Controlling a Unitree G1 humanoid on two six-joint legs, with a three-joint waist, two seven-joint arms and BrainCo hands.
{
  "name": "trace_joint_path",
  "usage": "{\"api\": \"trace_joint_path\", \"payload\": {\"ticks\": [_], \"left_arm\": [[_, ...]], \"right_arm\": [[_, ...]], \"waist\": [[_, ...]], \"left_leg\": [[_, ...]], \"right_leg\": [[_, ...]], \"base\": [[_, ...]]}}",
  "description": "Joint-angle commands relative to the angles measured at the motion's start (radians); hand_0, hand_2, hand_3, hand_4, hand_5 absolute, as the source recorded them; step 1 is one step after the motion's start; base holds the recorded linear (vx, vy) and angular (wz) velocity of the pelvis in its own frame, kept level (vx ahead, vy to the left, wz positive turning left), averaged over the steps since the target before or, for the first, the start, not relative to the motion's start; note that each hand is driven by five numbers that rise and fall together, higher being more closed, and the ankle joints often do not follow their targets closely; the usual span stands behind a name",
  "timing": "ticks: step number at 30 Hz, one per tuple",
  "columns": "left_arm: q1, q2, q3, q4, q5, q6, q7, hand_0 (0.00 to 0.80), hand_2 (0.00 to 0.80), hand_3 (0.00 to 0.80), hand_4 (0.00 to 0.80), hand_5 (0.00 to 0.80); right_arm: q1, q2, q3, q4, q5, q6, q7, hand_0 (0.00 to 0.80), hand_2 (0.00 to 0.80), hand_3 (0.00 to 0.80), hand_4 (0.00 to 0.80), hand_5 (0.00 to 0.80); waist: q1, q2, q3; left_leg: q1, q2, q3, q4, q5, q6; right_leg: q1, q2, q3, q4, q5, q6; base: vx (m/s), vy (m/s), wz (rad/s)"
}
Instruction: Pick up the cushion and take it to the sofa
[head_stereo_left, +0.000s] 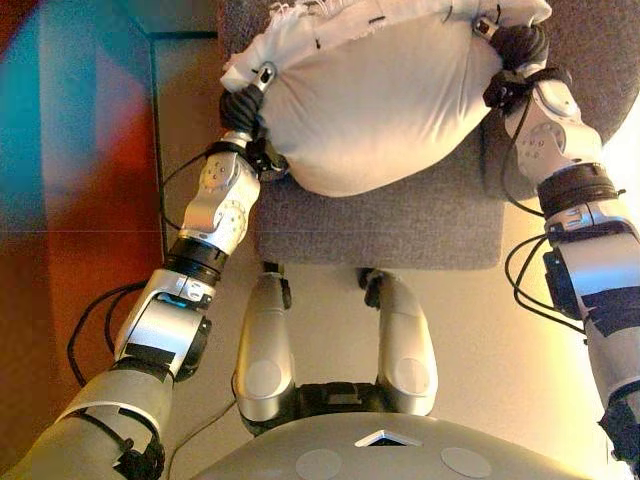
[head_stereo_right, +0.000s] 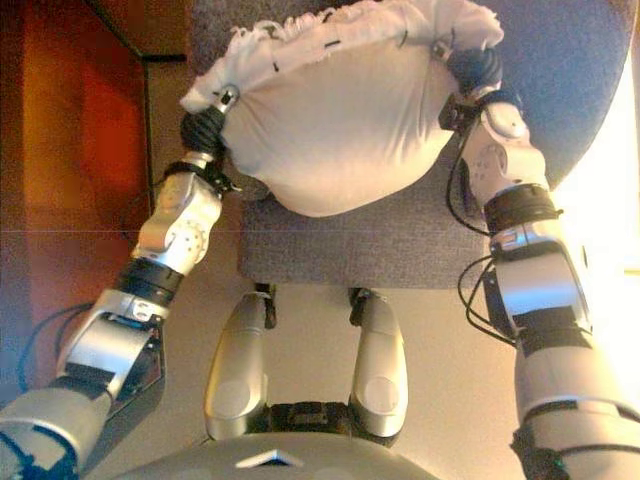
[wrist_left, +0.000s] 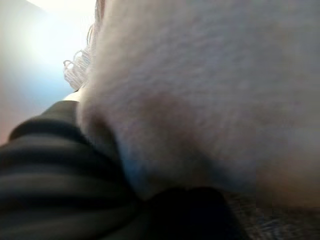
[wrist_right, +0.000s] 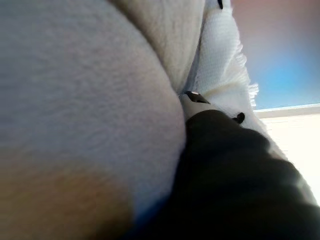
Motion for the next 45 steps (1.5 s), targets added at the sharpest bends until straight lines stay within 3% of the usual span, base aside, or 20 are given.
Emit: {"api": "trace_joint_path", "payload": {"ticks": [1, 3, 4, 5, 6, 7, 8, 14, 18, 21, 24, 29, 34, 45], "left_arm": [[-0.058, -0.026, 0.000, -0.044, -0.066, -0.063, 0.032, 0.800, 0.800, 0.800, 0.800, 0.800], [-0.072, -0.035, -0.009, -0.038, -0.051, -0.054, 0.027, 0.800, 0.800, 0.800, 0.800, 0.800], [-0.080, -0.036, -0.014, -0.036, -0.036, -0.048, 0.019, 0.800, 0.800, 0.800, 0.800, 0.800], [-0.085, -0.035, -0.020, -0.035, -0.031, -0.041, 0.004, 0.800, 0.800, 0.800, 0.800, 0.800], [-0.089, -0.032, -0.029, -0.040, -0.021, -0.035, -0.012, 0.653, 0.653, 0.653, 0.653, 0.653], [-0.089, -0.027, -0.034, -0.047, -0.009, -0.031, -0.017, 0.455, 0.455, 0.455, 0.455, 0.455], [-0.089, -0.022, -0.040, -0.054, 0.002, -0.027, -0.016, 0.000, 0.000, 0.000, 0.000, 0.000], [-0.103, -0.001, -0.039, -0.044, -0.002, -0.028, 0.043, 0.000, 0.000, 0.000, 0.000, 0.000], [-0.089, 0.014, -0.019, -0.064, 0.017, -0.069, 0.096, 0.000, 0.000, 0.000, 0.000, 0.000], [-0.072, 0.024, -0.005, -0.096, 0.054, -0.086, 0.133, 0.000, 0.000, 0.000, 0.000, 0.000], [-0.053, 0.043, 0.013, -0.133, 0.073, -0.101, 0.146, 0.000, 0.000, 0.000, 0.000, 0.000], [-0.009, 0.067, 0.037, -0.168, 0.034, -0.102, 0.109, 0.000, 0.000, 0.000, 0.000, 0.000], [0.068, 0.079, 0.058, -0.175, 0.033, -0.100, 0.088, 0.000, 0.000, 0.000, 0.000, 0.000], [0.238, 0.070, 0.124, -0.227, 0.008, -0.079, 0.041, 0.000, 0.000, 0.000, 0.000, 0.000]], "right_arm": [[-0.107, 0.009, 0.068, 0.020, -0.030, 0.006, 0.010, 0.800, 0.800, 0.800, 0.800, 0.800], [-0.138, 0.018, 0.076, 0.047, -0.011, 0.023, -0.030, 0.800, 0.800, 0.800, 0.800, 0.800], [-0.153, 0.018, 0.075, 0.060, -0.006, 0.034, -0.042, 0.254, 0.254, 0.254, 0.254, 0.254], [-0.163, 0.015, 0.077, 0.065, -0.002, 0.046, -0.047, 0.000, 0.000, 0.000, 0.000, 0.000], [-0.169, 0.010, 0.083, 0.065, -0.006, 0.054, -0.045, 0.000, 0.000, 0.000, 0.000, 0.000], [-0.167, 0.004, 0.085, 0.064, -0.009, 0.055, -0.047, 0.000, 0.000, 0.000, 0.000, 0.000], [-0.166, 0.000, 0.087, 0.065, -0.013, 0.054, -0.053, 0.000, 0.000, 0.000, 0.000, 0.000], [-0.165, -0.001, 0.078, 0.081, -0.031, 0.033, -0.155, 0.000, 0.000, 0.000, 0.000, 0.000], [-0.156, -0.019, 0.078, 0.049, -0.132, 0.016, -0.272, 0.000, 0.000, 0.000, 0.000, 0.000], [-0.160, -0.047, 0.109, 0.018, -0.304, 0.059, -0.415, 0.000, 0.000, 0.000, 0.000, 0.000], [-0.171, -0.077, 0.131, -0.029, -0.361, 0.117, -0.480, 0.000, 0.000, 0.000, 0.000, 0.000], [-0.155, -0.107, 0.130, -0.072, -0.455, 0.134, -0.568, 0.000, 0.000, 0.000, 0.000, 0.000], [-0.121, -0.138, 0.111, -0.137, -0.442, 0.137, -0.571, 0.000, 0.000, 0.000, 0.000, 0.000], [0.114, -0.198, -0.044, -0.250, -0.384, 0.049, -0.536, 0.000, 0.000, 0.000, 0.000, 0.000]], "waist": [[0.051, 0.015, 0.011], [0.055, 0.012, 0.011], [0.055, 0.012, 0.011], [0.054, 0.013, 0.011], [0.052, 0.014, 0.011], [0.051, 0.015, 0.011], [0.051, 0.017, 0.011], [0.048, 0.022, 0.011], [0.048, 0.025, 0.011], [0.049, 0.024, 0.011], [0.049, 0.023, 0.011], [0.054, 0.025, 0.001], [0.053, 0.024, -0.048], [0.049, 0.014, -0.161]], "left_leg": [[-0.039, 0.019, -0.080, 0.008, -0.013, -0.041], [-0.051, 0.020, -0.084, 0.008, -0.010, -0.042], [-0.056, 0.020, -0.085, 0.005, -0.007, -0.043], [-0.059, 0.020, -0.084, -0.003, -0.001, -0.042], [-0.061, 0.019, -0.082, -0.013, 0.007, -0.041], [-0.060, 0.017, -0.080, -0.022, 0.011, -0.040], [-0.059, 0.016, -0.079, -0.028, 0.015, -0.040], [-0.050, 0.015, -0.070, -0.037, 0.020, -0.038], [-0.031, 0.014, -0.061, -0.047, 0.022, -0.038], [-0.007, 0.017, -0.053, -0.054, 0.021, -0.039], [0.027, 0.020, -0.041, -0.073, 0.023, -0.040], [0.095, 0.021, -0.023, -0.121, 0.029, -0.040], [0.158, 0.017, 0.004, -0.198, 0.049, -0.037], [0.314, 0.011, 0.041, -0.304, 0.051, -0.038]], "right_leg": [[-0.012, -0.068, 0.017, -0.029, -0.009, 0.112], [-0.022, -0.064, 0.015, -0.025, -0.010, 0.109], [-0.027, -0.060, 0.016, -0.026, -0.011, 0.108], [-0.029, -0.057, 0.017, -0.029, -0.011, 0.107], [-0.032, -0.053, 0.018, -0.035, -0.010, 0.104], [-0.032, -0.051, 0.018, -0.040, -0.009, 0.103], [-0.030, -0.050, 0.018, -0.045, -0.009, 0.101], [-0.021, -0.046, 0.021, -0.049, -0.014, 0.096], [0.003, -0.049, 0.017, -0.063, -0.015, 0.095], [0.034, -0.050, 0.011, -0.080, -0.013, 0.096], [0.070, -0.048, 0.006, -0.104, -0.011, 0.097], [0.143, -0.043, -0.003, -0.158, -0.006, 0.102], [0.199, -0.037, -0.012, -0.231, 0.011, 0.108], [0.357, -0.023, -0.029, -0.348, 0.020, 0.109]], "base": [[0.000, 0.000, 0.00], [0.014, -0.022, 0.07], [0.005, 0.000, 0.11], [-0.001, 0.026, 0.12], [0.002, 0.034, 0.13], [0.012, 0.034, 0.11], [0.031, 0.034, 0.07], [0.019, 0.016, 0.01], [0.000, 0.000, 0.00], [0.000, 0.000, 0.00], [0.000, -0.001, -0.01], [-0.002, -0.002, 0.01], [0.040, 0.014, -0.04], [0.116, 0.021, 0.02]]}}
